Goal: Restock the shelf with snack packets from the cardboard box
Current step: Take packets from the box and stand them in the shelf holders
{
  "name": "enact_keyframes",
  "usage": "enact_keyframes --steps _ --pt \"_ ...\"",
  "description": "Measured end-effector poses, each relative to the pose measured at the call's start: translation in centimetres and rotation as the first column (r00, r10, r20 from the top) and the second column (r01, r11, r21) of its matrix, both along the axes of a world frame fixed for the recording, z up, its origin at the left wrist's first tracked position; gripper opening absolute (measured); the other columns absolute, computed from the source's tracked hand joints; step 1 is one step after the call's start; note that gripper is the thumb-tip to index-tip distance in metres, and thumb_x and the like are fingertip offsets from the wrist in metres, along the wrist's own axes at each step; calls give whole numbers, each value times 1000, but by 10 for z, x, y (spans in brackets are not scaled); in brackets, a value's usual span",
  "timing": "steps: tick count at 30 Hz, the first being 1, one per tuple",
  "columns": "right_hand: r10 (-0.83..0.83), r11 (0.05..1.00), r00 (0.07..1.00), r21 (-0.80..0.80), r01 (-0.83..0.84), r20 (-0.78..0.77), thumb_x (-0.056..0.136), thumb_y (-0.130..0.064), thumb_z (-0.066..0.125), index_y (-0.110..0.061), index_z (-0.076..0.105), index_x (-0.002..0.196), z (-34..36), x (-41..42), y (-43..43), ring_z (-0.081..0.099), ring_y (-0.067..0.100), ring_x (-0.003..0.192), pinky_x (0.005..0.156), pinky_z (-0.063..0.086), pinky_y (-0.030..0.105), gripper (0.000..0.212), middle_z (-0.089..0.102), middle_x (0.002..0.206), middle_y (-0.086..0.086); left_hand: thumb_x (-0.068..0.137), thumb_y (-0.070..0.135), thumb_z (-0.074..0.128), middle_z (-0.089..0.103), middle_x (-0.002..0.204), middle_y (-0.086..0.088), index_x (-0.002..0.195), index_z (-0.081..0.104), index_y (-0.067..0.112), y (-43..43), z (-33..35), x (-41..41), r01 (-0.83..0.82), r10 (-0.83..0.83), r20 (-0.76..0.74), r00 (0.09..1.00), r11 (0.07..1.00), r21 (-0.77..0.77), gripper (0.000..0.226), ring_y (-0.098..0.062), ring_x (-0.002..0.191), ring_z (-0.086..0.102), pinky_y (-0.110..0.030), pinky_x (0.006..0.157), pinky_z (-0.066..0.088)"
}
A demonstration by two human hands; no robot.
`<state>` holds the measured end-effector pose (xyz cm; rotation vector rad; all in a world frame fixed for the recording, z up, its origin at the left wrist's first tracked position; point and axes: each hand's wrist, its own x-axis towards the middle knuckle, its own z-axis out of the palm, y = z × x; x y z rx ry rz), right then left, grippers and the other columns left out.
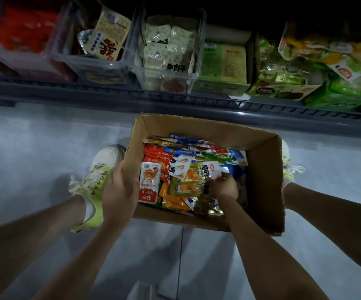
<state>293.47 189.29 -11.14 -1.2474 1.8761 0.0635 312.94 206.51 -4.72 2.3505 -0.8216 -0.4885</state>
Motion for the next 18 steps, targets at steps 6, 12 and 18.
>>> enact_keyframes --steps 6,12,18 --pt "-390 920 847 119 373 361 83 1 68 -10 60 99 23 -12 5 65 23 79 58 51 32 21 68 93 11 84 46 45 63 118 -8 136 41 21 -1 10 2 18 -17 -8 1000 999 42 58 -31 107 59 -51 87 48" --pt "-284 950 780 56 306 557 82 9 64 2 61 96 82 -34 4 61 20 55 56 48 34 16 65 72 12 83 15 66 58 112 -27 130 50 3 -15 53 -7 -25 -1 214 977 993 117 52 -45 103 53 -50 86 43" --pt "-146 986 590 162 26 794 74 17 65 -4 63 84 163 -48 2 68 25 68 65 57 37 24 70 78 14 85 58 55 60 120 3 127 56 20 -42 123 -39 344 -343 57 938 939 -7 57 -17 113 53 -37 96 42"
